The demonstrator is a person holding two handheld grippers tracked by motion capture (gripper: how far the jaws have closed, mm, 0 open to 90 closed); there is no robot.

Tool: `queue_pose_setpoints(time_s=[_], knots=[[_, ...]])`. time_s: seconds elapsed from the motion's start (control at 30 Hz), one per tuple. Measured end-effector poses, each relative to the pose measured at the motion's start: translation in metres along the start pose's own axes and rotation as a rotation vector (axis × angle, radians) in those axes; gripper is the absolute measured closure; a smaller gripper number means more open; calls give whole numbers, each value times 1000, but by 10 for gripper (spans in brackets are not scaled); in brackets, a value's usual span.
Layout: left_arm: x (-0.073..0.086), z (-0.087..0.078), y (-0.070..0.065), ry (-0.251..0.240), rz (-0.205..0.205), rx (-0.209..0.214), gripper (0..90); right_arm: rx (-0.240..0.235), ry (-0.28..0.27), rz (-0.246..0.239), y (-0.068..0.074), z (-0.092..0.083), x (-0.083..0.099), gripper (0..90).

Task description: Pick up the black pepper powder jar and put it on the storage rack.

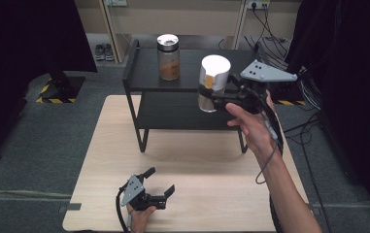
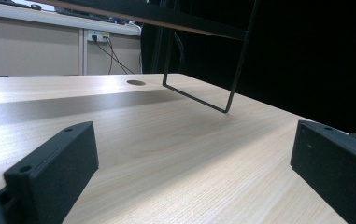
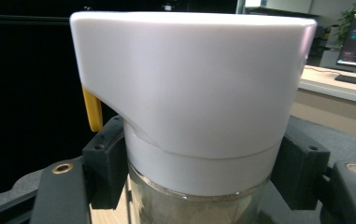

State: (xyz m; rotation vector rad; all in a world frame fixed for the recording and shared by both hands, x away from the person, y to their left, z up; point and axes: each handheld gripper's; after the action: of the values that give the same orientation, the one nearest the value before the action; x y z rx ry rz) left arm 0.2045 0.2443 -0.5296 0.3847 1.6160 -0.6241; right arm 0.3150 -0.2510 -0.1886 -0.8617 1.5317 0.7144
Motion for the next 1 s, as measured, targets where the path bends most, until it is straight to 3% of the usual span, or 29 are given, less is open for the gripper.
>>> queue_pose_setpoints(time_s=[0.47,1.0], knots=[[0,0,1,-1,0,3,3,72,22,3,-11,33,-22,307],[1,-1,1,-7,-3,7,3,154,34,19,-21,59,-26,307]])
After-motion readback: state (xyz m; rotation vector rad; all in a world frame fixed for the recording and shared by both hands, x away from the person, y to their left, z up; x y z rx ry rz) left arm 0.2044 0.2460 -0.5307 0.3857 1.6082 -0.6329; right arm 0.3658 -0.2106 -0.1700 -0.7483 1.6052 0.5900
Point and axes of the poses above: each handheld gripper's, and its own axes: z roughly forward along the jaws, x roughly out of its underside, y roughly to its left, and after that the axes turned 7 degrees about -x, right-handed
